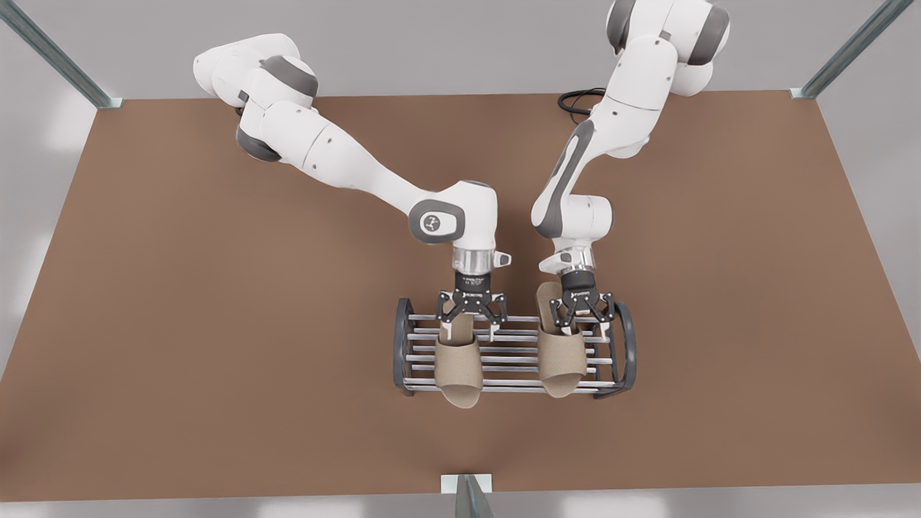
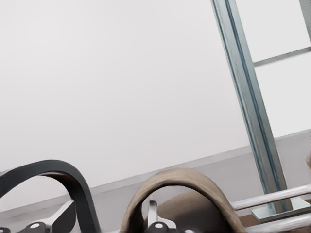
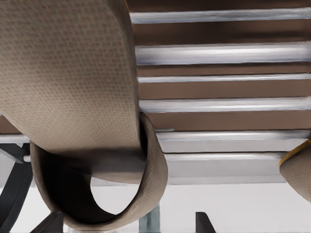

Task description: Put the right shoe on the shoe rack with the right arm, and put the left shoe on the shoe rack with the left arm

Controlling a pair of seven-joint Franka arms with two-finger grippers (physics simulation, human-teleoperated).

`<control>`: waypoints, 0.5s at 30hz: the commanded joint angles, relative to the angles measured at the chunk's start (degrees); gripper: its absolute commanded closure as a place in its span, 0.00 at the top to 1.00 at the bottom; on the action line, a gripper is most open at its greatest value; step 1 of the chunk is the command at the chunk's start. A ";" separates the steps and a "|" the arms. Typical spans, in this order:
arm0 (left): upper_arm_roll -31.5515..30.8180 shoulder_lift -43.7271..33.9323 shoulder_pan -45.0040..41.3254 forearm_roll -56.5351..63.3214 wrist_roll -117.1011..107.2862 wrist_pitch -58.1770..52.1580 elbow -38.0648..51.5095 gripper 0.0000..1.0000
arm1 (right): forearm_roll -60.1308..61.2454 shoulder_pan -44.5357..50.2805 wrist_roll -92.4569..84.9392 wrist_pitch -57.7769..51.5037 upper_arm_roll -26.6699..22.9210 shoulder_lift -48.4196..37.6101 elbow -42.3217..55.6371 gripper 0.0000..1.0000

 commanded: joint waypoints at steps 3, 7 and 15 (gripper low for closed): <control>0.05 -1.13 0.02 -0.78 -1.29 -0.99 -0.17 1.00 | 22.68 0.18 6.23 -5.13 0.47 -10.70 -0.78 1.00; 0.05 -1.66 -0.51 -1.22 -2.35 -0.99 -0.52 1.00 | 55.21 -4.04 30.83 -17.19 -0.23 -20.82 0.19 1.00; 0.05 -1.30 -0.95 -2.27 -2.87 -0.63 -0.69 1.00 | 103.39 -14.15 52.27 -28.70 -39.60 -44.47 -14.66 1.00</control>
